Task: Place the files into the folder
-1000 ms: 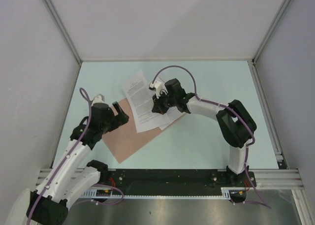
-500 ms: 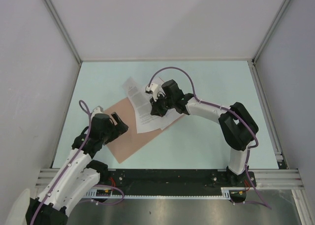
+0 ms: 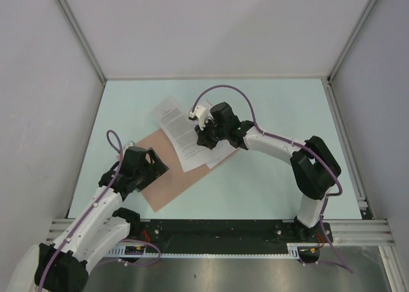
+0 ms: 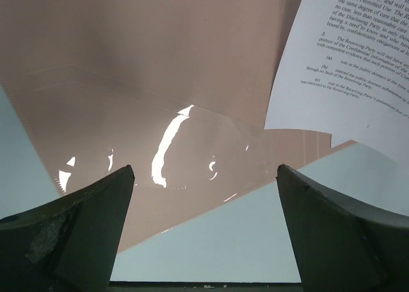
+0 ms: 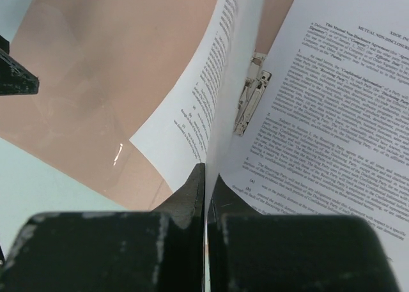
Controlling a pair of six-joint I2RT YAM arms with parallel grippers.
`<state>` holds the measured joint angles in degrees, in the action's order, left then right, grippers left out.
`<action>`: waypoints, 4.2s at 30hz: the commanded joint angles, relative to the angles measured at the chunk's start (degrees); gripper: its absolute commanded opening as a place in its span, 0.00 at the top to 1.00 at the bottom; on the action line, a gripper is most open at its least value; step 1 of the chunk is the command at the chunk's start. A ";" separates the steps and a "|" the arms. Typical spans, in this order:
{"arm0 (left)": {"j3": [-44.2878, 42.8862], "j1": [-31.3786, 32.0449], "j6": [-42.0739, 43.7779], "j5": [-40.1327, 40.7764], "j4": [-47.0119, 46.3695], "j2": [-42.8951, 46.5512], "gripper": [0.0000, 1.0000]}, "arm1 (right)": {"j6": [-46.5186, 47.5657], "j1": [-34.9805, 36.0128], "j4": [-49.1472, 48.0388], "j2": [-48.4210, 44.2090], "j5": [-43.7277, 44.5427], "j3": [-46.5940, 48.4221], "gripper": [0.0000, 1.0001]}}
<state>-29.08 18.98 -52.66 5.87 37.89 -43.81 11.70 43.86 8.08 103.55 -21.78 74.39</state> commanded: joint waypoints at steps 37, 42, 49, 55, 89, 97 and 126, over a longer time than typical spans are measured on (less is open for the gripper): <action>-0.80 -0.35 -12.37 10.83 9.92 2.94 0.01 | 5.17 3.25 -11.33 2.80 -2.21 3.92 1.00; -0.89 -0.35 -12.11 10.66 9.57 2.07 0.01 | 4.73 2.90 -12.38 2.98 -1.16 4.01 1.00; -0.72 -0.35 -11.85 10.65 9.40 1.97 0.00 | 6.05 2.73 -10.36 2.45 -2.74 4.27 1.00; -0.54 -0.35 -11.94 10.39 9.40 2.50 0.00 | 4.82 3.25 -9.31 3.50 -8.89 4.27 1.00; -2.56 -0.35 -10.44 11.97 9.48 1.71 0.00 | -16.97 0.00 -23.54 20.46 -30.86 5.68 1.00; -3.62 -8.33 -4.74 10.40 6.50 -1.36 0.00 | -18.03 2.11 -16.61 22.06 -20.18 9.19 0.74; -0.11 -32.17 0.02 -2.09 -11.25 -20.79 0.00 | -15.14 -0.35 -7.91 24.24 -23.13 15.25 1.00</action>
<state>-30.39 -12.69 -51.62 4.19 30.48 -64.03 -6.46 42.96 -1.30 126.58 -41.45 86.46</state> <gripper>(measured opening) 0.994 0.009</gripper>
